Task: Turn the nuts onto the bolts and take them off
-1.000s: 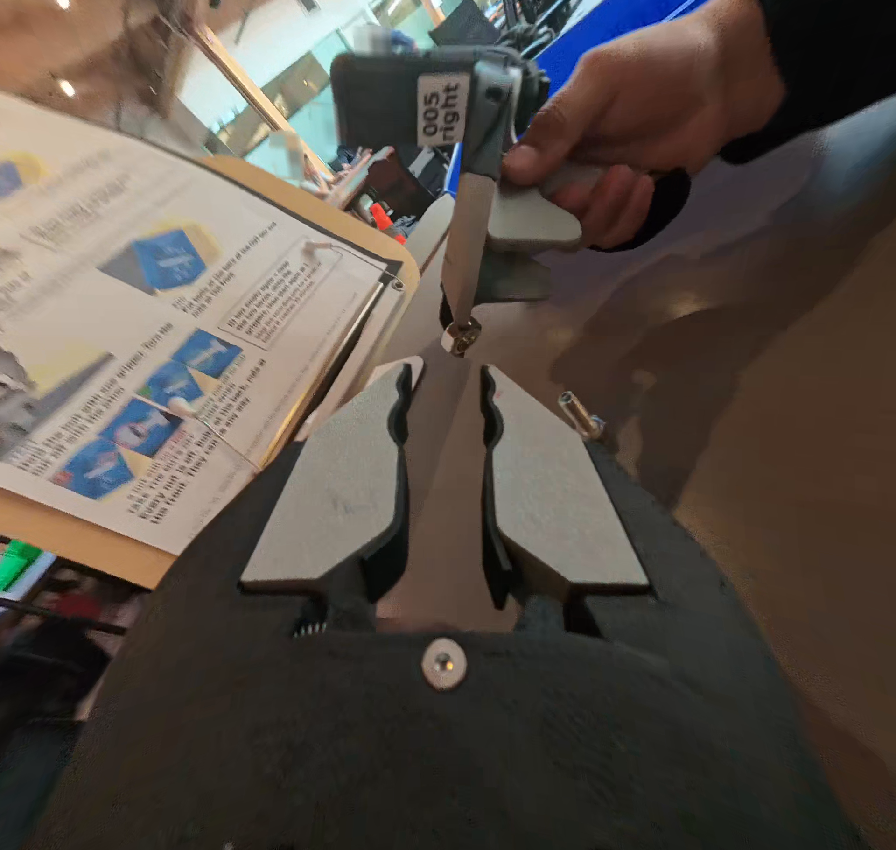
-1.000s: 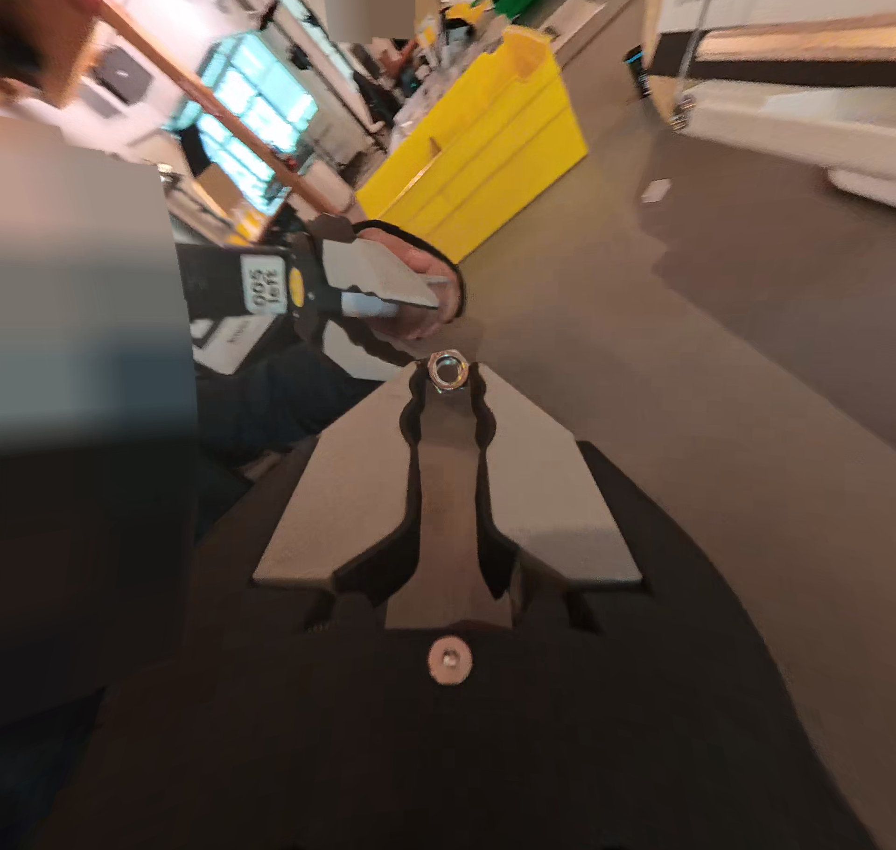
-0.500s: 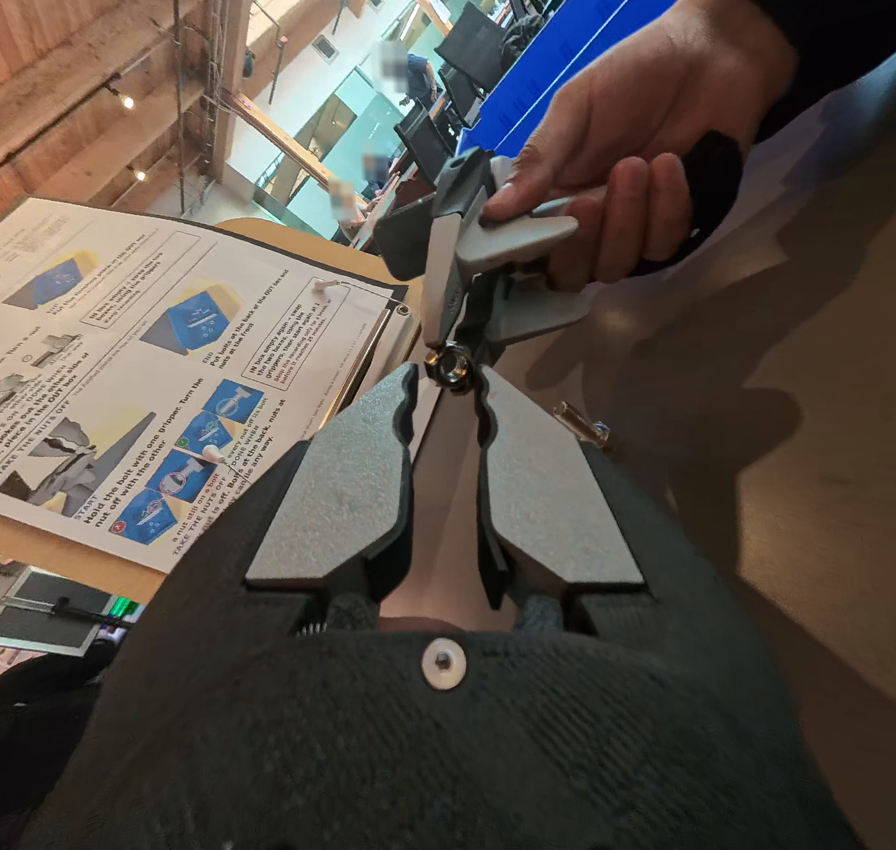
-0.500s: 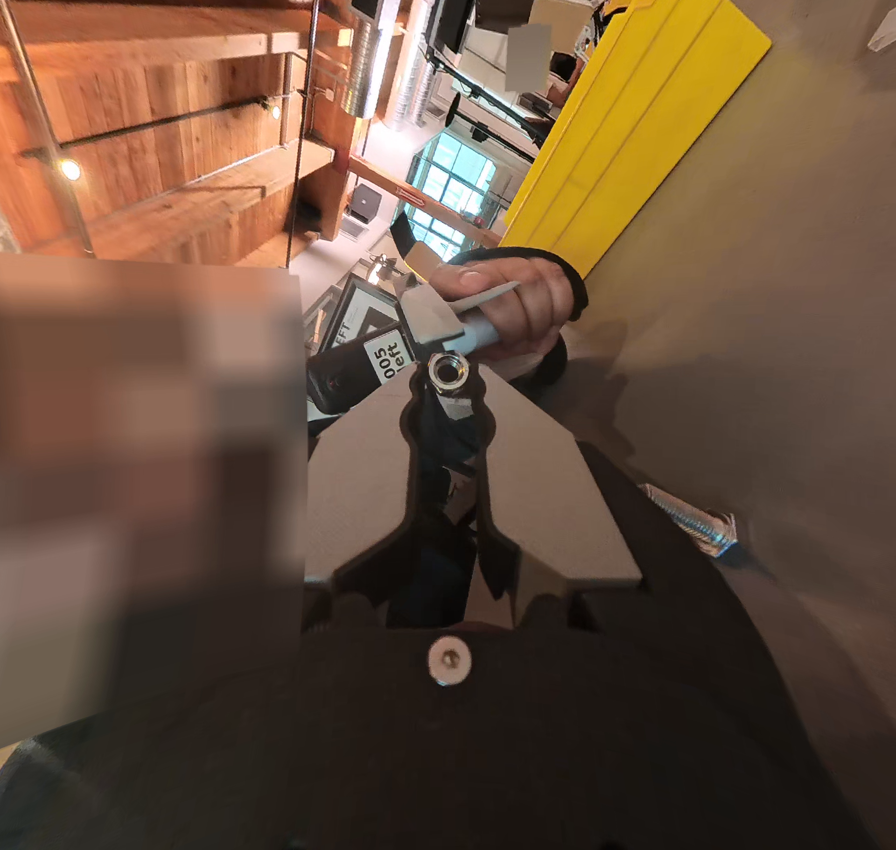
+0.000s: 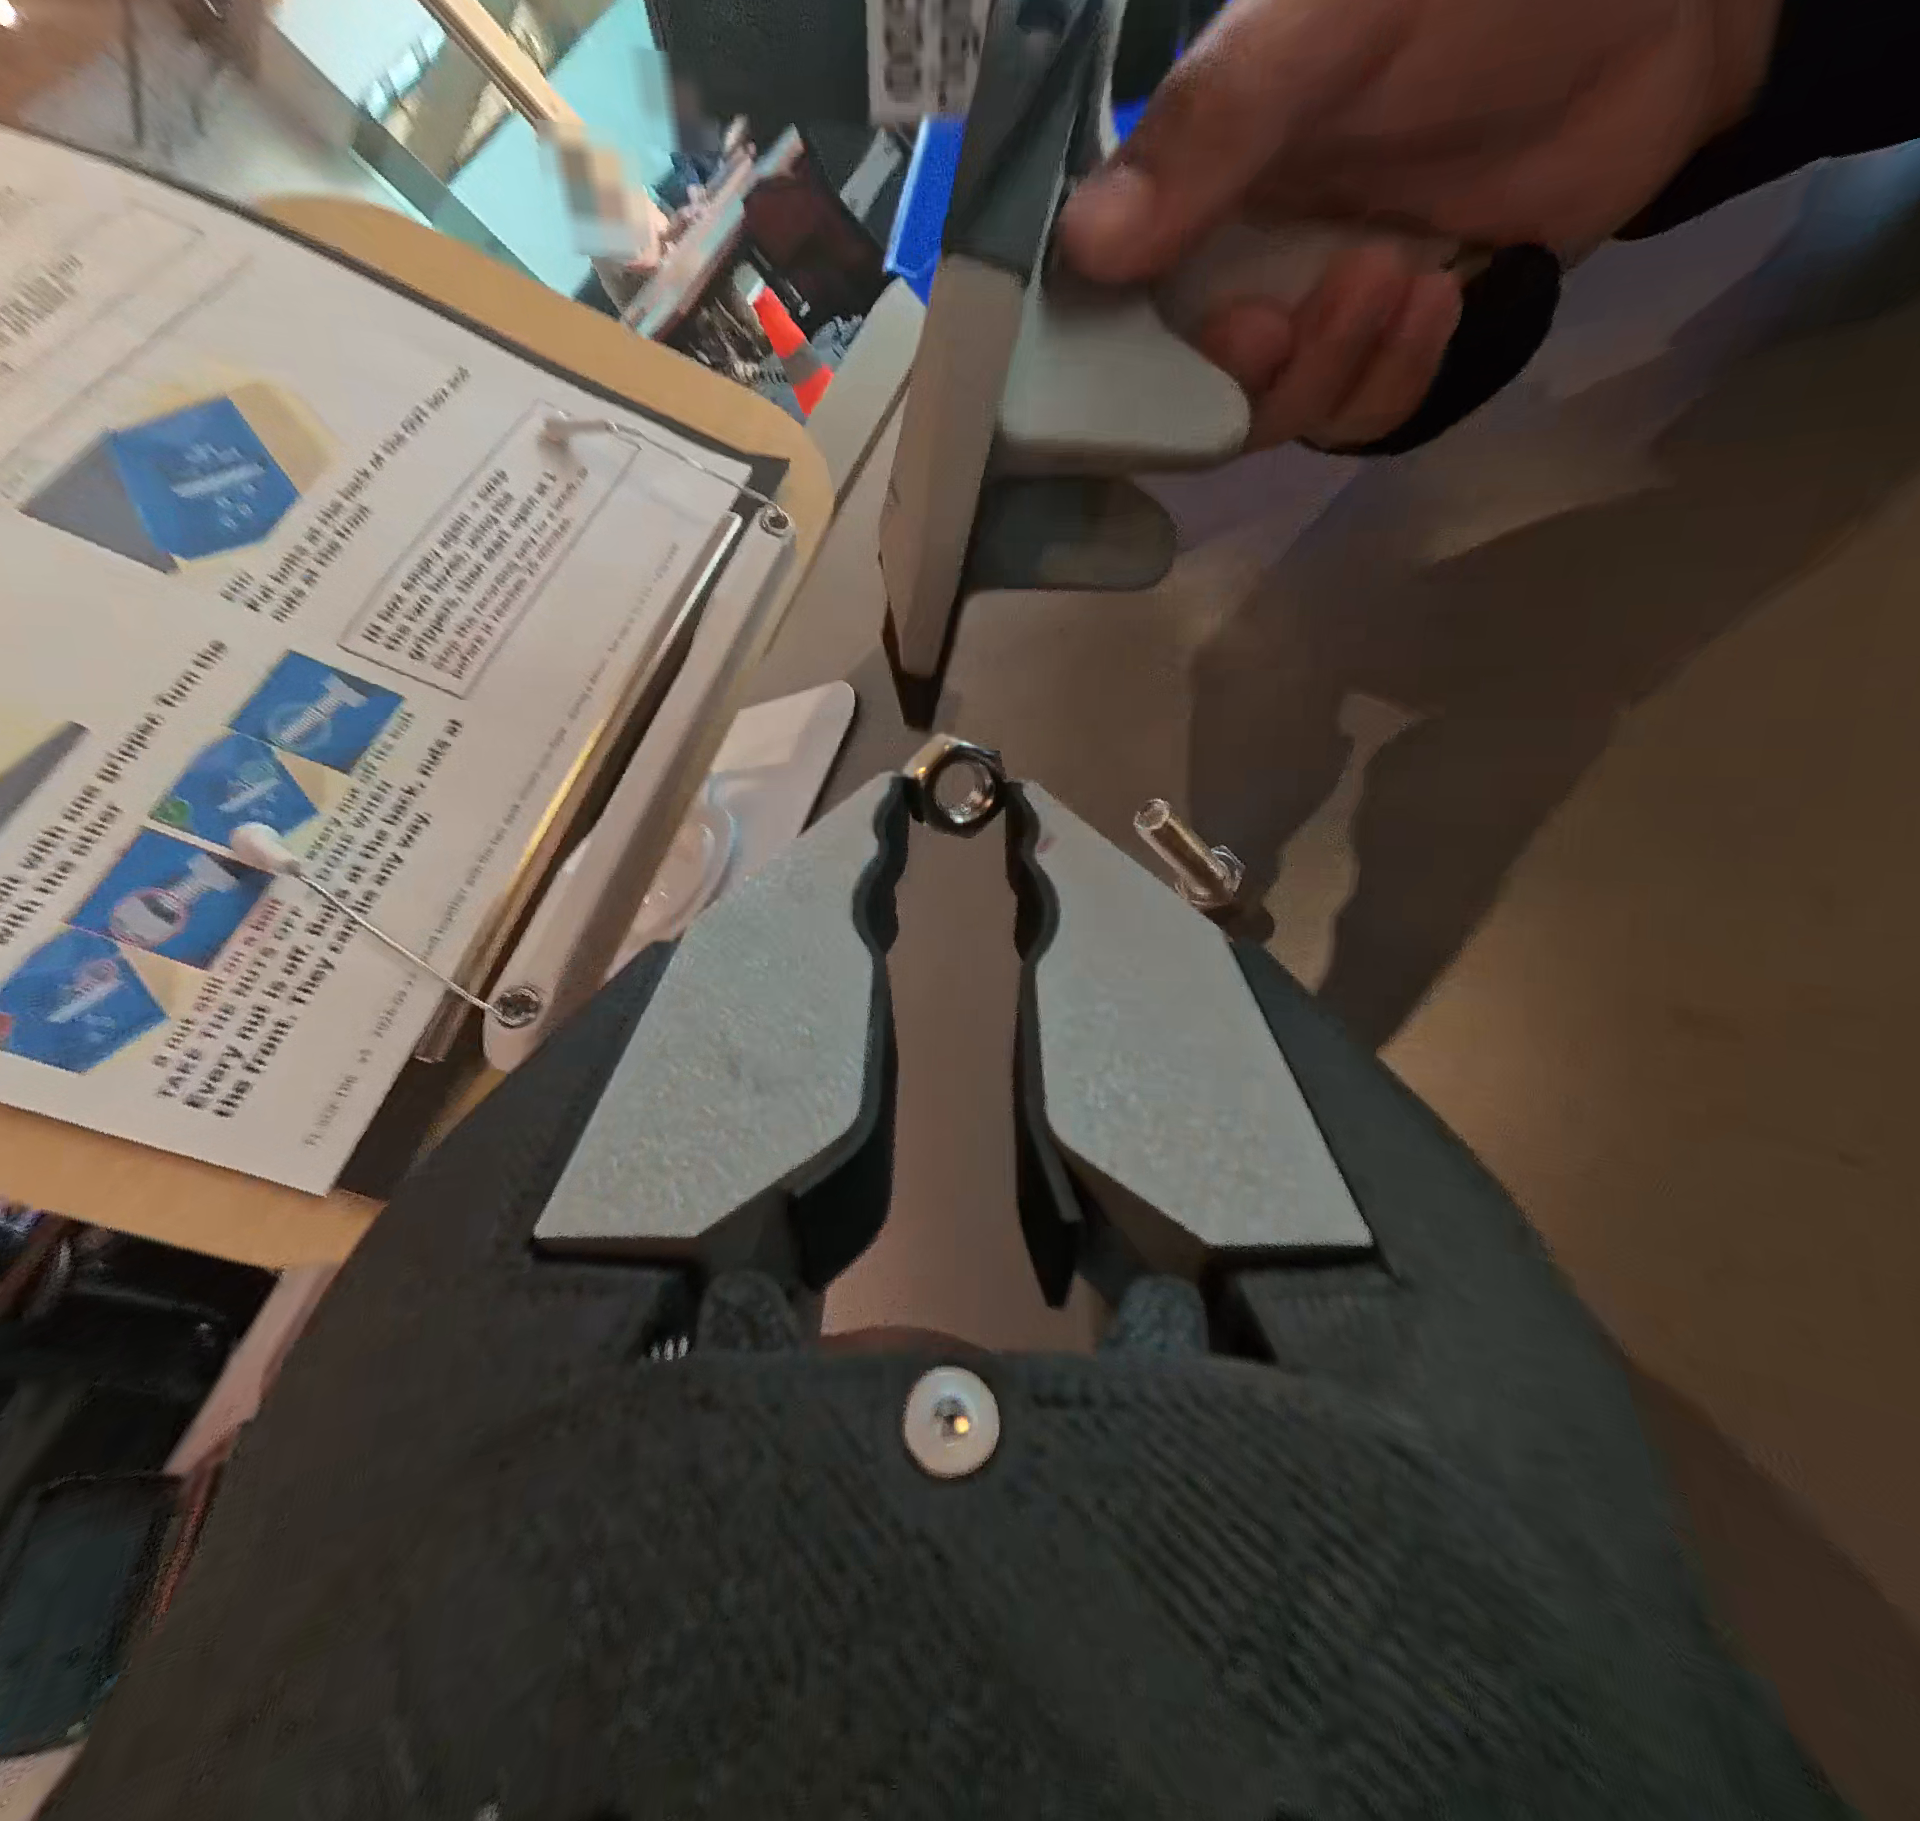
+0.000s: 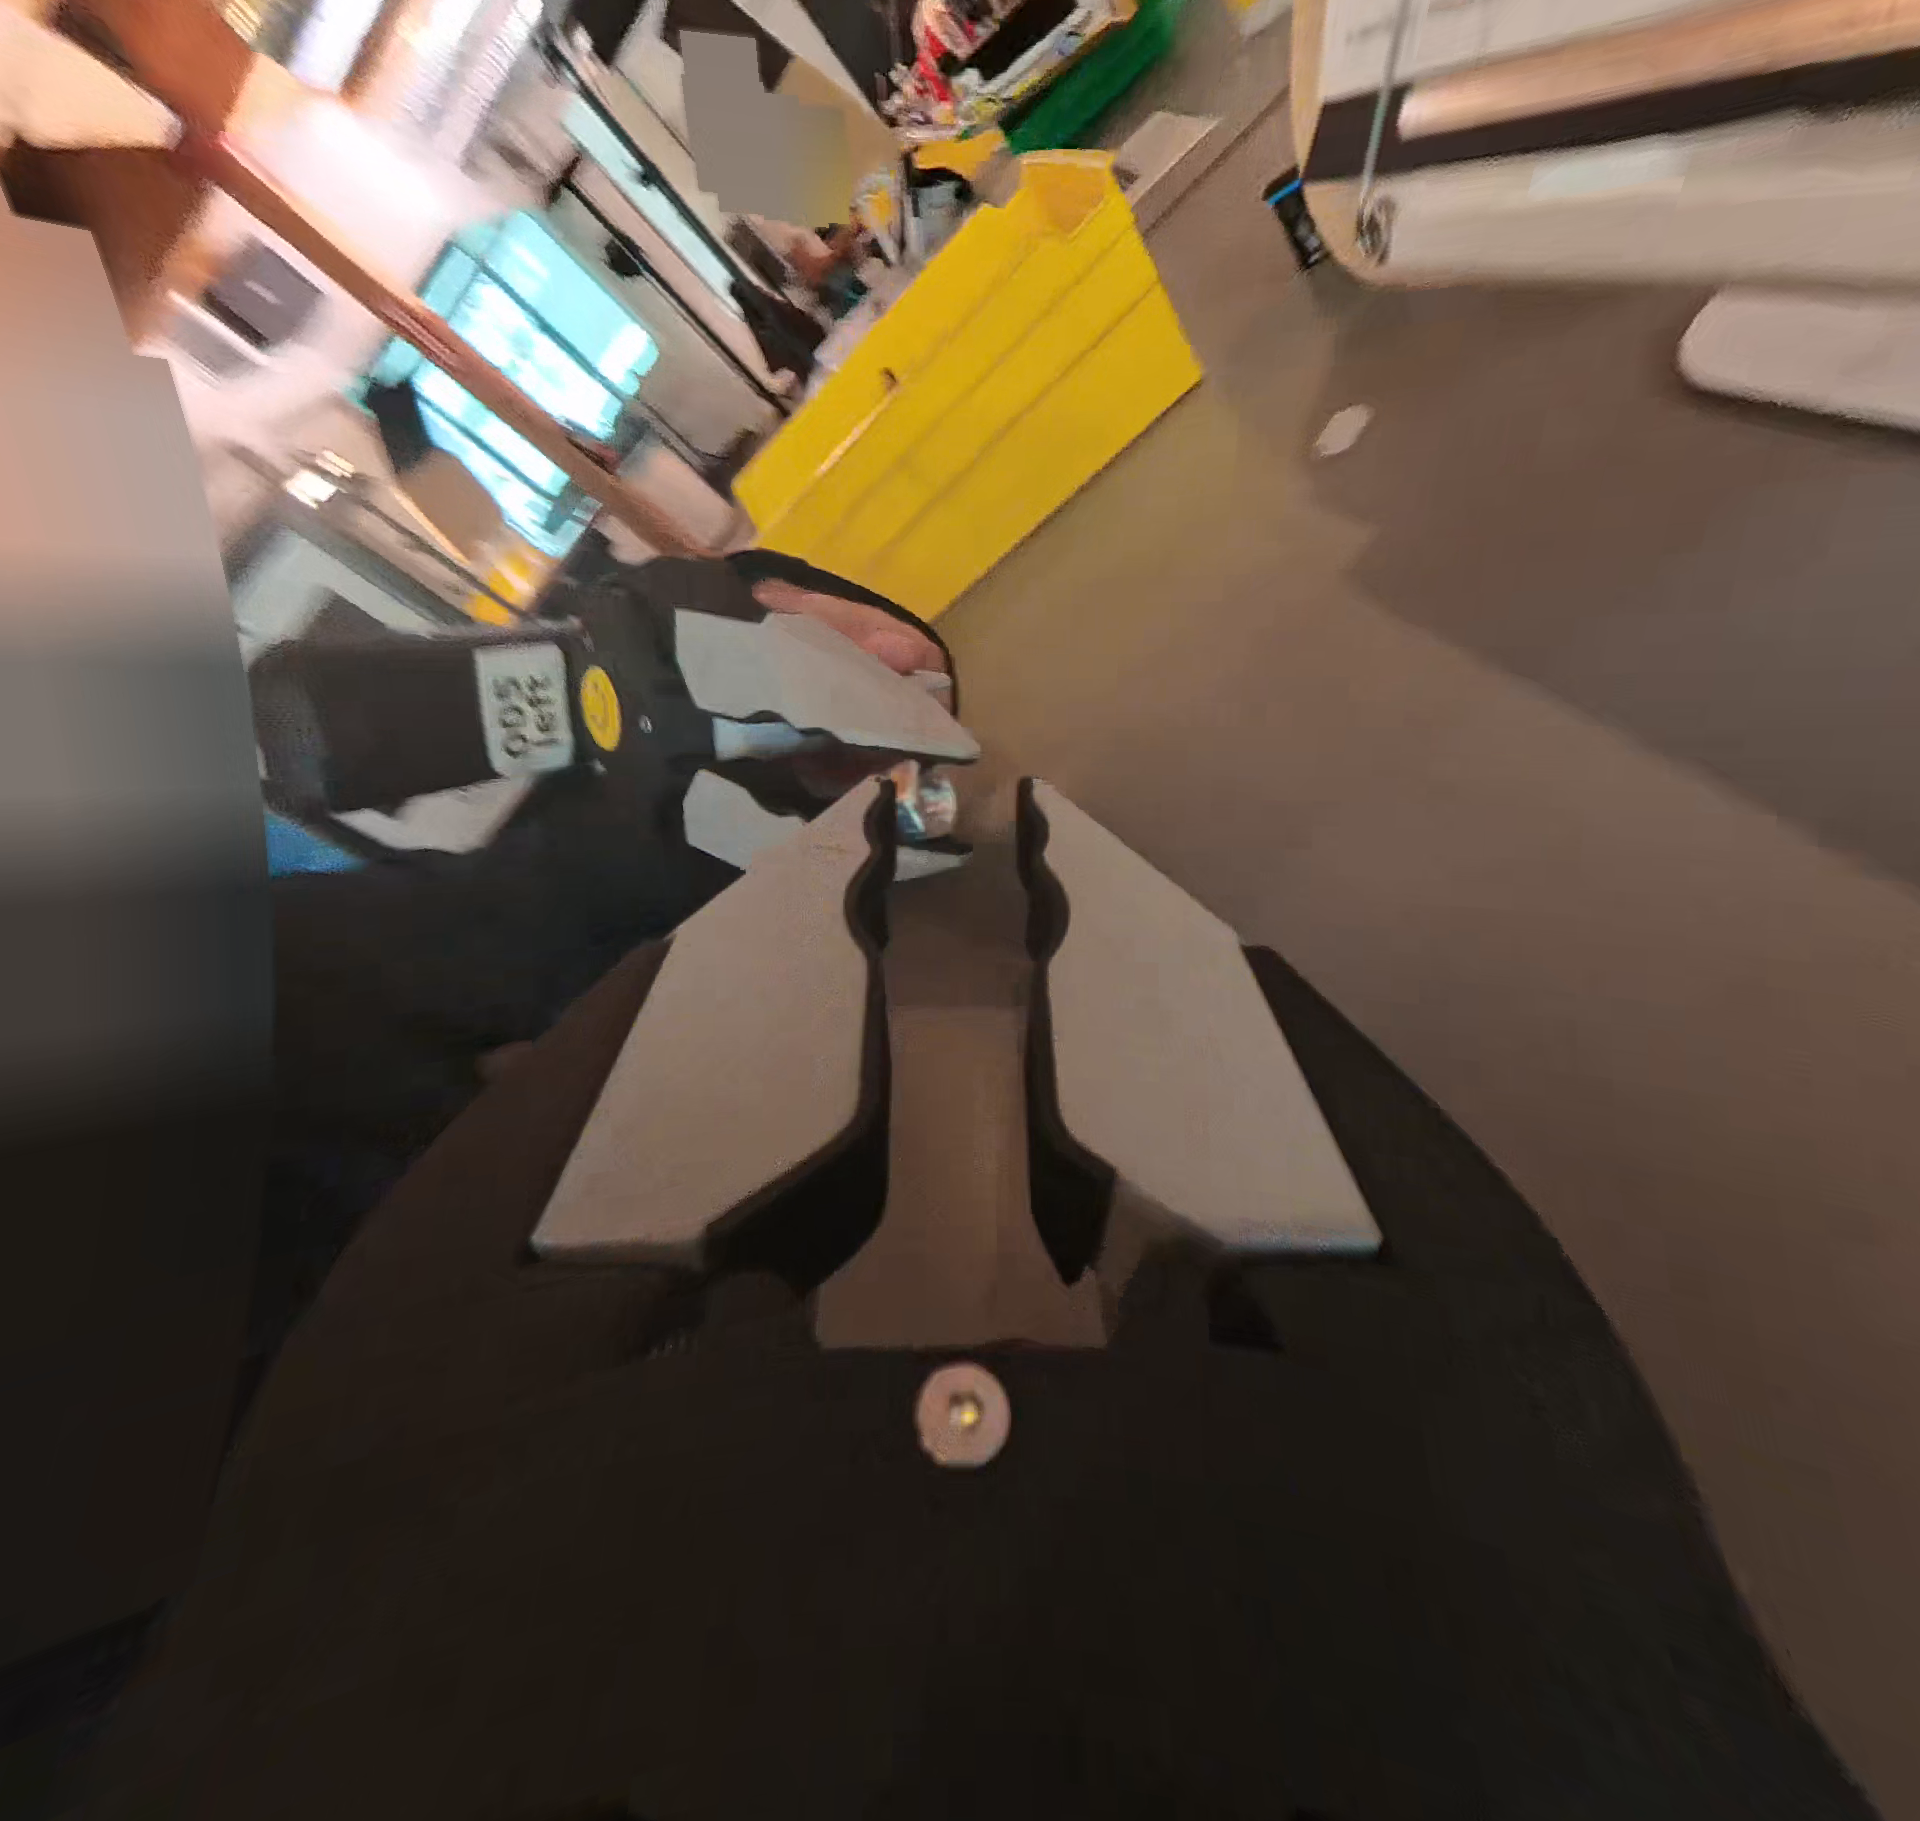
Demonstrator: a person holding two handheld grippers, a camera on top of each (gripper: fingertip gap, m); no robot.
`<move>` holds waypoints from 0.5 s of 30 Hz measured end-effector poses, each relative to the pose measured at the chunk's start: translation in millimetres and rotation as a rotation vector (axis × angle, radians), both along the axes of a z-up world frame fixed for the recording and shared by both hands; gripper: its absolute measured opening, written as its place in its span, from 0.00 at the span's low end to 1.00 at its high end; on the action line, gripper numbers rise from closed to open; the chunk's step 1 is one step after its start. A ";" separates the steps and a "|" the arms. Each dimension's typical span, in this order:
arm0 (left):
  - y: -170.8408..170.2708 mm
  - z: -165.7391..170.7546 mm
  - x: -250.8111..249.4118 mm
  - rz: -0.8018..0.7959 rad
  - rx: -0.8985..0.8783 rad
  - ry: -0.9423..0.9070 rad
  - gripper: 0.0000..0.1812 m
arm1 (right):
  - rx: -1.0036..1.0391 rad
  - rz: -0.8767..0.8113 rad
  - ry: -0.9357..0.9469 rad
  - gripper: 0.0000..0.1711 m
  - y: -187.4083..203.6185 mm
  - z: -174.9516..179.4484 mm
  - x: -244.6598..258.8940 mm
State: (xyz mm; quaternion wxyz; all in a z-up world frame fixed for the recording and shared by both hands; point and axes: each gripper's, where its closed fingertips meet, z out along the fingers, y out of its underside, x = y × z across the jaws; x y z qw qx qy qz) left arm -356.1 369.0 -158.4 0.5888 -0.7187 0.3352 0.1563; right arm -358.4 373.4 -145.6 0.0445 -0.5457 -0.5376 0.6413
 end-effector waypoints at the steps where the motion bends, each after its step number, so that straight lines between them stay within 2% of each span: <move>1: 0.6 -1.6 -0.3 0.002 -0.010 -0.011 0.09 | 0.069 -0.002 0.015 0.13 -2.8 0.3 0.8; 4: 1.1 -5.6 1.6 -0.004 -0.040 -0.029 0.09 | 0.233 0.017 0.005 0.16 -16.3 -8.7 1.2; 7: 0.6 -6.4 4.0 -0.008 -0.039 -0.009 0.09 | 0.303 0.012 -0.010 0.06 -20.9 -18.9 -1.4; 10: -0.7 -1.4 5.6 -0.021 -0.015 -0.018 0.09 | 0.186 0.035 -0.009 0.04 -23.0 -14.1 0.0; 15: -2.8 6.7 7.9 -0.039 0.015 -0.058 0.09 | -0.155 0.112 -0.042 0.04 -24.2 -4.3 3.5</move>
